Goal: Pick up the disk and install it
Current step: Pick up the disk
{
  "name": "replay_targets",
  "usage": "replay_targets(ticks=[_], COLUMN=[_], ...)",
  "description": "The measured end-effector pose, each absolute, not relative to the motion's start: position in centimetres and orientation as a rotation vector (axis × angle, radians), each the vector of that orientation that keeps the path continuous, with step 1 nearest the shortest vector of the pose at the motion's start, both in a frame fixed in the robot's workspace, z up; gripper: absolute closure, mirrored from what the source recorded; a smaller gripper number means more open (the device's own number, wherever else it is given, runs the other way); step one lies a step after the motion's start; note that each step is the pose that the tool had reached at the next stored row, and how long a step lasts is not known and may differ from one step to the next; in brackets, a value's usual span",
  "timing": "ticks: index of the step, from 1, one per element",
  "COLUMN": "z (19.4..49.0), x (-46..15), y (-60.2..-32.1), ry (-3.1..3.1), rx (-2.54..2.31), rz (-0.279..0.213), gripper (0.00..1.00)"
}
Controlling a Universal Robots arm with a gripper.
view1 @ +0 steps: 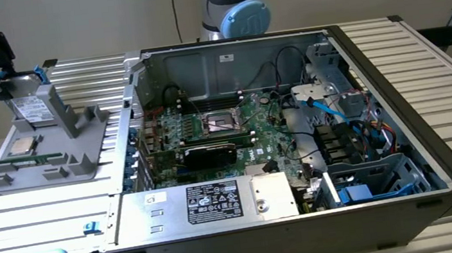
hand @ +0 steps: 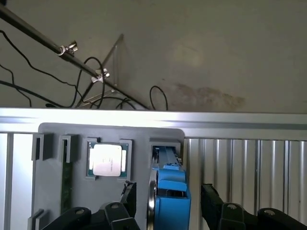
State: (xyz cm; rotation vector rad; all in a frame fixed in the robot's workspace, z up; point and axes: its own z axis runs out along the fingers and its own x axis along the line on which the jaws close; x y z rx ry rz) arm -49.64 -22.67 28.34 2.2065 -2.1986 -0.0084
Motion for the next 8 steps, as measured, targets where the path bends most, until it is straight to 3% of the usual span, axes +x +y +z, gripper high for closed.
replay_targets(ticks=[8], z=[28.16], x=[-49.64], y=[-22.69], ry=[-2.221], rx=[2.195], rz=[-0.022], gripper=[0.35])
